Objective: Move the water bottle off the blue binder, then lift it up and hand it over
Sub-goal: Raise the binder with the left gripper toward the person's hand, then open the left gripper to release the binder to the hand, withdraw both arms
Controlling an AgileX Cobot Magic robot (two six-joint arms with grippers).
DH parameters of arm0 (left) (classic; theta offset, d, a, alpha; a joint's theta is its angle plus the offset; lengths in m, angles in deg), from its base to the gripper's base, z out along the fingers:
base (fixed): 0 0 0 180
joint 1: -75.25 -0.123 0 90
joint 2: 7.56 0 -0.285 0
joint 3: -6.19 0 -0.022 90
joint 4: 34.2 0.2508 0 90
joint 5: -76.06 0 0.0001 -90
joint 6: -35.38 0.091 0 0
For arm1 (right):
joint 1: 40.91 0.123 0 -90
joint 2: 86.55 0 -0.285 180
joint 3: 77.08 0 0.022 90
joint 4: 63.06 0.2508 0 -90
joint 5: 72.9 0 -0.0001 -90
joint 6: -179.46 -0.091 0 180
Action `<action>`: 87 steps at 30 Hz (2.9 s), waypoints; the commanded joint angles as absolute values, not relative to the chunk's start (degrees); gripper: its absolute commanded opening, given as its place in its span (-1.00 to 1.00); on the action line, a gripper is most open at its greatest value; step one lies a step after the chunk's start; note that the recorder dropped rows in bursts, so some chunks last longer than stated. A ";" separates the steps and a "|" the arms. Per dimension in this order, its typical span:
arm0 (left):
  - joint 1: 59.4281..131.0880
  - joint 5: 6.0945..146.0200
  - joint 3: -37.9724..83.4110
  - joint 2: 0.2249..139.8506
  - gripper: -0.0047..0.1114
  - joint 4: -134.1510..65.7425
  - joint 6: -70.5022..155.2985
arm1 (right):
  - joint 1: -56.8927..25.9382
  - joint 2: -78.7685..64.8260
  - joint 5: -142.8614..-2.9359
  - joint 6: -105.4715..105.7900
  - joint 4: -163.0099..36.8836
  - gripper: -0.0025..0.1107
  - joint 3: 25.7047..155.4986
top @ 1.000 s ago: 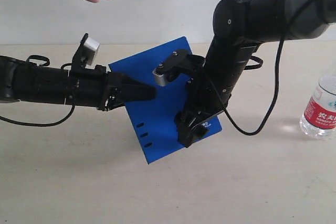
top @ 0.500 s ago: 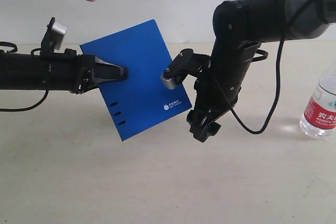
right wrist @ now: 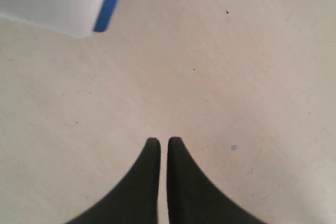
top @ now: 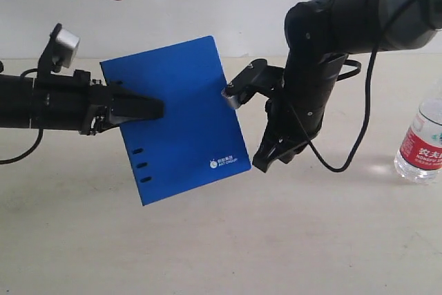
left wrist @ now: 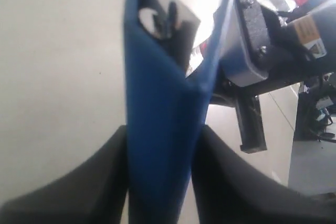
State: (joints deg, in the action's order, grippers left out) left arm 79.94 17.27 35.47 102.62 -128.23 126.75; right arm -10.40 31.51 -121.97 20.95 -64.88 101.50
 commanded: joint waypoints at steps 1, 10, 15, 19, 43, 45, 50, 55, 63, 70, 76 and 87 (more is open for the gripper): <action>79.86 19.18 36.30 97.80 -0.84 -134.15 129.26 | -11.22 29.25 -119.12 15.82 -66.40 -0.96 101.71; 79.86 30.77 35.70 93.23 -0.84 -134.15 124.13 | -11.22 21.44 -115.91 13.72 -67.00 -0.96 101.71; 79.86 31.32 34.03 93.10 -0.84 -134.15 118.50 | -11.22 19.56 -117.59 13.43 -66.57 -0.96 101.71; 79.86 31.32 32.01 91.93 -0.84 -134.15 115.23 | -11.09 19.56 -119.50 13.43 -66.57 -0.96 101.71; 79.98 34.15 38.13 85.77 -0.84 -134.15 113.37 | -11.09 17.70 -124.35 13.43 -65.76 -0.96 101.71; 79.98 34.05 38.01 85.68 -0.84 -134.15 113.52 | -11.09 17.70 -124.57 13.43 -65.76 -0.96 101.71; 79.98 33.87 38.01 85.63 -0.84 -134.15 113.52 | -11.09 17.70 -124.78 13.43 -65.54 -0.96 101.71; 79.98 32.75 38.01 85.63 -0.84 -134.15 113.52 | -11.09 17.70 -125.35 13.43 -65.46 -0.96 101.71; 79.98 31.02 38.01 85.63 -0.84 -134.15 113.52 | -11.09 17.70 -125.48 13.43 -65.46 -0.96 101.71; 79.98 31.35 38.01 85.63 -0.62 -134.15 113.52 | -11.09 17.70 -125.83 14.49 -65.46 -0.96 101.71; 79.98 34.39 38.01 85.63 -0.09 -134.15 112.61 | -11.09 17.70 -125.83 14.49 -65.46 -0.96 101.71; 79.98 35.36 38.12 85.63 -0.39 -133.33 114.27 | -11.09 17.70 -126.08 14.95 -65.46 -0.96 101.71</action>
